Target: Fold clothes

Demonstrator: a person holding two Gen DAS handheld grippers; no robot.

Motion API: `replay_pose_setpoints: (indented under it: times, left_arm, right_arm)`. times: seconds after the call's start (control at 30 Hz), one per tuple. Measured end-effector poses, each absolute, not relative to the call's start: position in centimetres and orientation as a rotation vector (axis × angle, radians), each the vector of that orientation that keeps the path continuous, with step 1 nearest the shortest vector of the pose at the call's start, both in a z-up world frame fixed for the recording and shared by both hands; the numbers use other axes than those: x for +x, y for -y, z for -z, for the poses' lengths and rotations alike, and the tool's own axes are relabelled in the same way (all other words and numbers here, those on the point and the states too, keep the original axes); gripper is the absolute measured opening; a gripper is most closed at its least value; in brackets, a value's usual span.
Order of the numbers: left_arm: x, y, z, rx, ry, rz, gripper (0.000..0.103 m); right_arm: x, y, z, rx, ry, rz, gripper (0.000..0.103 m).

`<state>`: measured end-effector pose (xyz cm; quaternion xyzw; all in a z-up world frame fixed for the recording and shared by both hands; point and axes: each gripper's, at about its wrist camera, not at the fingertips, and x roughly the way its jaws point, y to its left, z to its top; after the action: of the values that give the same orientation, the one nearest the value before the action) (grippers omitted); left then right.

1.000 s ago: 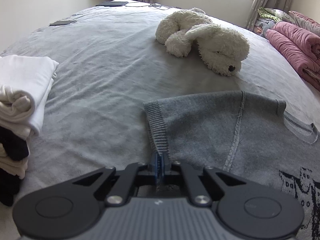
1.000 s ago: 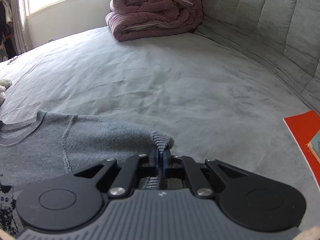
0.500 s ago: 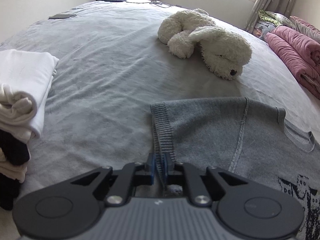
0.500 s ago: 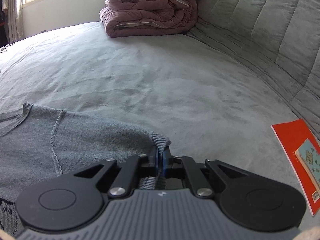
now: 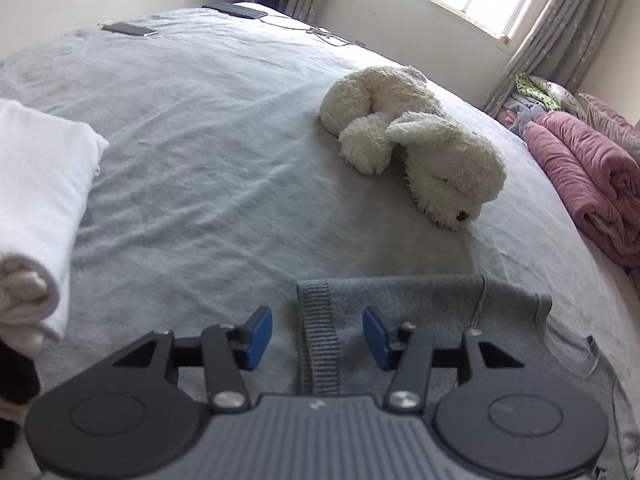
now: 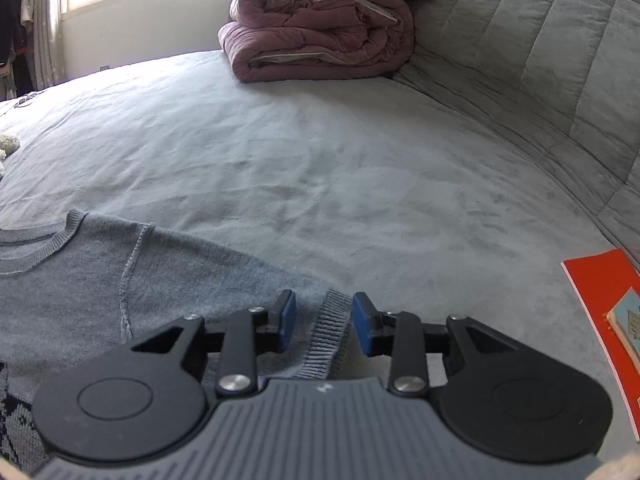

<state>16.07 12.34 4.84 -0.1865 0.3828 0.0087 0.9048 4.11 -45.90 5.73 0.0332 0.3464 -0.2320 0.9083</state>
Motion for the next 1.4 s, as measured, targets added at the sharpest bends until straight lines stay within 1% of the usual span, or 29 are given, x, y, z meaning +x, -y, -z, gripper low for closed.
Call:
replay_pose_setpoints:
  times: [0.07, 0.17, 0.2, 0.27, 0.3, 0.43, 0.57, 0.67, 0.7, 0.77, 0.87, 0.97, 1.0, 1.07, 1.17, 1.2, 1.27, 1.3, 1.33, 1.4]
  left_arm:
    - [17.0, -12.2, -4.0, -0.429, -0.786, -0.013, 0.052]
    - [17.6, -11.3, -3.3, -0.405, -0.762, -0.018, 0.052]
    - [17.7, -11.1, -3.2, -0.377, -0.752, -0.022, 0.049]
    - [17.8, -10.7, -2.9, -0.328, -0.743, -0.023, 0.023]
    - [17.9, -10.6, -2.7, -0.306, -0.745, -0.02, 0.005]
    - [17.6, -10.9, -3.2, -0.326, -0.698, -0.007, 0.003]
    - [16.4, -11.5, -5.4, -0.337, -0.577, -0.039, 0.003]
    - [15.9, -11.2, -6.7, -0.244, -0.528, -0.099, 0.003]
    - [16.0, -10.8, -6.5, -0.204, -0.532, -0.106, 0.003]
    - [16.8, -9.7, -5.1, -0.122, -0.597, -0.103, 0.003]
    - [17.5, -9.1, -3.2, -0.094, -0.673, -0.093, 0.004]
    - [17.3, -10.1, -3.8, -0.15, -0.652, -0.081, 0.006]
    - [17.1, -10.5, -4.2, -0.173, -0.639, -0.079, 0.011]
    - [17.0, -11.0, -4.9, -0.182, -0.625, -0.107, 0.012]
    - [16.8, -11.0, -6.0, -0.147, -0.596, -0.122, 0.012]
    - [16.8, -10.7, -6.4, -0.134, -0.586, -0.096, 0.015]
    - [17.0, -9.6, -6.9, -0.111, -0.588, -0.014, 0.026]
    - [17.2, -8.7, -7.1, -0.087, -0.598, 0.037, 0.035]
    - [17.5, -7.8, -7.1, -0.058, -0.607, 0.083, 0.04]
    - [18.1, -6.0, -6.9, -0.008, -0.631, 0.159, 0.044]
  right_arm:
    - [4.1, 45.7, -6.0, 0.069, -0.703, 0.468, 0.036]
    - [4.2, 44.8, -6.4, 0.055, -0.684, 0.436, 0.036]
    - [4.3, 44.5, -6.5, 0.05, -0.68, 0.424, 0.036]
    - [4.4, 43.9, -6.6, 0.041, -0.671, 0.401, 0.036]
    - [4.5, 43.7, -6.7, 0.037, -0.667, 0.391, 0.036]
    - [4.5, 43.2, -6.9, 0.038, -0.653, 0.37, 0.036]
    - [4.4, 43.1, -7.1, 0.056, -0.642, 0.354, 0.036]
    - [4.4, 43.0, -7.0, 0.048, -0.642, 0.359, 0.036]
    - [4.5, 43.0, -6.9, 0.048, -0.647, 0.358, 0.036]
    - [4.6, 42.9, -6.6, 0.047, -0.659, 0.356, 0.036]
    - [4.7, 42.7, -6.5, 0.038, -0.665, 0.341, 0.036]
    - [4.8, 42.7, -6.5, 0.042, -0.663, 0.313, 0.036]
    - [4.8, 42.7, -6.5, 0.049, -0.665, 0.297, 0.036]
    - [5.1, 42.7, -6.4, 0.061, -0.669, 0.267, 0.039]
    - [5.7, 42.7, -6.4, 0.074, -0.672, 0.221, 0.04]
    - [6.1, 42.8, -6.4, 0.076, -0.672, 0.2, 0.04]
    - [6.9, 42.9, -6.4, 0.084, -0.671, 0.165, 0.04]
    - [7.4, 43.0, -6.4, 0.09, -0.669, 0.148, 0.04]
    - [7.8, 43.2, -6.4, 0.097, -0.668, 0.131, 0.04]
    - [8.7, 43.2, -6.1, 0.109, -0.677, 0.095, 0.041]
